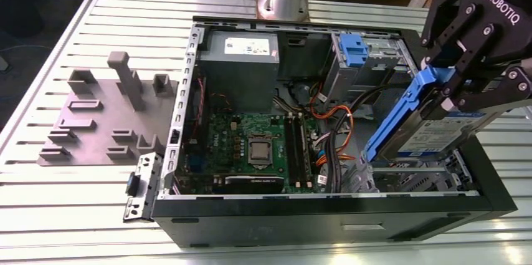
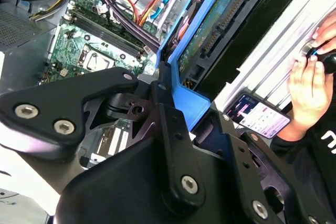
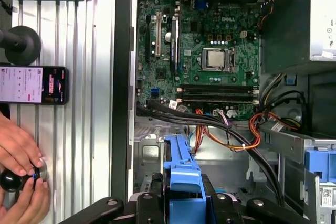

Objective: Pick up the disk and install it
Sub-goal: 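Insert the disk into the insertion slot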

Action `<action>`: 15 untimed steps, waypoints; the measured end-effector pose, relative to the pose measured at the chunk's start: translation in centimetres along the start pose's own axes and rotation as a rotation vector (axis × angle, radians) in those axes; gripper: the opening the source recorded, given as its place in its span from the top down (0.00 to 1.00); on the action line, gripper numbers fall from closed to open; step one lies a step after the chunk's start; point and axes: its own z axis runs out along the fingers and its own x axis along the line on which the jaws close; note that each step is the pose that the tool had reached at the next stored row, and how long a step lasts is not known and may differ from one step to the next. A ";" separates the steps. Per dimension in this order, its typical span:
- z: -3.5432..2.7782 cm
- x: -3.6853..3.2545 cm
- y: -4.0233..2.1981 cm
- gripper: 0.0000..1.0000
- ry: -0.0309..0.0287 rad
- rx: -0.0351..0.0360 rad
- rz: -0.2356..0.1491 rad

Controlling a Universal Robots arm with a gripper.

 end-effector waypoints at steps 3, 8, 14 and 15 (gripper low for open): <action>0.09 0.01 -0.19 0.64 0.0001 0.0000 0.000; 0.16 0.03 -0.27 0.64 0.0000 0.0000 -0.008; 0.23 0.04 -0.83 0.64 0.0001 0.0001 -0.016; 0.24 0.04 -0.90 0.64 0.0002 0.0001 -0.016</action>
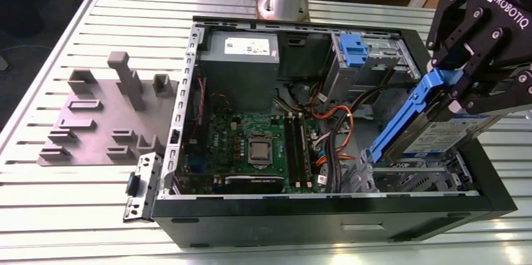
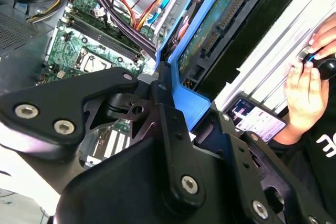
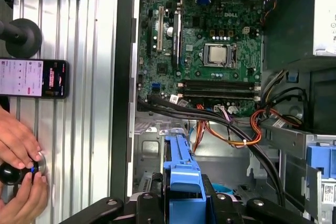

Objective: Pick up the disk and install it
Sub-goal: 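Insert the disk into the insertion slot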

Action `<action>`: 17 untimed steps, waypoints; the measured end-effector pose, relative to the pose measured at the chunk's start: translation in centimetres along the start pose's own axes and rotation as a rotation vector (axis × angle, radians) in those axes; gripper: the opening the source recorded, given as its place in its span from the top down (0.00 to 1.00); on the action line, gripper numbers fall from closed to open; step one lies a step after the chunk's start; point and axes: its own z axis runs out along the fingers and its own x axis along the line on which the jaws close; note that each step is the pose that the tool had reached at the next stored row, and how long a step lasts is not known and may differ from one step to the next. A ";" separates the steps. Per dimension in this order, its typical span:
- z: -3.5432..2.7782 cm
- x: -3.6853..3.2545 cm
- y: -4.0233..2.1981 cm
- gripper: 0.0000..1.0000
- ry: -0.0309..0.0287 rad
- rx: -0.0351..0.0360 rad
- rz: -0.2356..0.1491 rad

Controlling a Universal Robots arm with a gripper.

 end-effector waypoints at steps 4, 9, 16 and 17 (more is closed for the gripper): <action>0.07 0.00 -0.12 0.64 0.0000 0.0000 0.000; 0.33 0.00 -0.13 0.64 0.0000 0.0000 0.000; 0.52 -0.01 -0.13 0.64 -0.0092 0.0001 0.000; 0.53 -0.01 -0.13 0.64 -0.0118 0.0001 0.000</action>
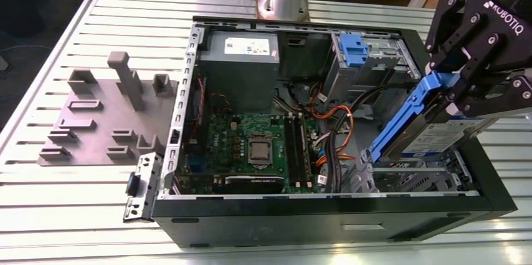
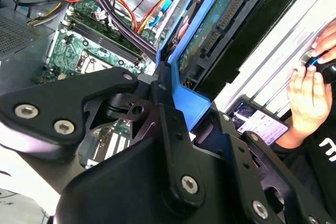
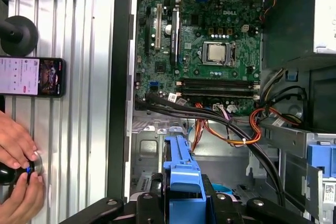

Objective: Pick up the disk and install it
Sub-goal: 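Insert the disk into the insertion slot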

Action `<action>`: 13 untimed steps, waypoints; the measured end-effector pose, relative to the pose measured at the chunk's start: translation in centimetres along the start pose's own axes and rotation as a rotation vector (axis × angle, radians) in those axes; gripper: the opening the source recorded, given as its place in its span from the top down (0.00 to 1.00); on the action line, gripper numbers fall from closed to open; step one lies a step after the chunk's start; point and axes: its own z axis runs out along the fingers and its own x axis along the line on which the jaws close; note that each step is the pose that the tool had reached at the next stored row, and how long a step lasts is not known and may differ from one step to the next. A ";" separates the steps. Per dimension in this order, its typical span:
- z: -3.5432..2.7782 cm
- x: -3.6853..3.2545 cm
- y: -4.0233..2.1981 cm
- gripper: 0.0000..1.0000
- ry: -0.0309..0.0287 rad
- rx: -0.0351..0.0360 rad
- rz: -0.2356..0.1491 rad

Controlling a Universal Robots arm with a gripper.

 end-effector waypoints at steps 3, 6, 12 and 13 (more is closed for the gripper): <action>0.07 -0.01 0.00 0.64 -0.0052 0.0001 0.000; 0.14 0.00 0.00 0.64 -0.0052 0.0001 0.002; 0.33 0.02 0.00 0.64 -0.0053 0.0002 0.013; 0.38 0.02 -0.01 0.64 -0.0054 0.0002 0.016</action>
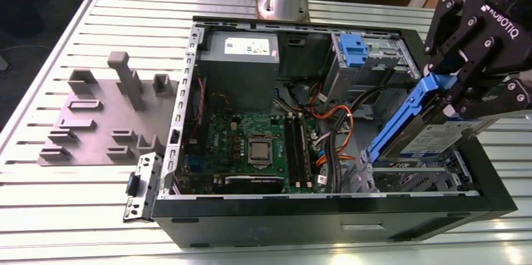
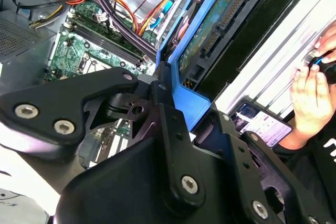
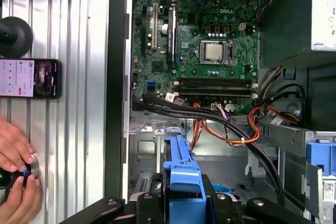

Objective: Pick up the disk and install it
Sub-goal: 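Insert the disk into the insertion slot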

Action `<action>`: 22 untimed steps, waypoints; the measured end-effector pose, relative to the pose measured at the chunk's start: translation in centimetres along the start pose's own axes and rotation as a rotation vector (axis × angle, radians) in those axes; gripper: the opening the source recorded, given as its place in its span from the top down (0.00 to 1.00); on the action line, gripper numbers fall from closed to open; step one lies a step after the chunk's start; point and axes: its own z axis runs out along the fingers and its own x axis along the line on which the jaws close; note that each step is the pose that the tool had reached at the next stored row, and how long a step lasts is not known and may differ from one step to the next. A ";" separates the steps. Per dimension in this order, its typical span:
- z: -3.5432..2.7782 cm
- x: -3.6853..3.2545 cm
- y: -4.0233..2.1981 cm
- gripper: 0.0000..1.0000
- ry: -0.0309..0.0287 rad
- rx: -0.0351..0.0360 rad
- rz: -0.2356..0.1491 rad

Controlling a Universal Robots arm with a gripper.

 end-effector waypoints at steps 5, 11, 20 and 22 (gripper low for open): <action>0.28 0.11 0.00 0.64 -0.0001 0.0000 0.003; 0.68 0.19 -0.01 0.64 0.0000 0.0000 0.003; 1.26 0.23 -0.02 0.64 0.0000 0.0001 0.003; 1.35 0.24 -0.02 0.64 -0.0001 0.0000 0.003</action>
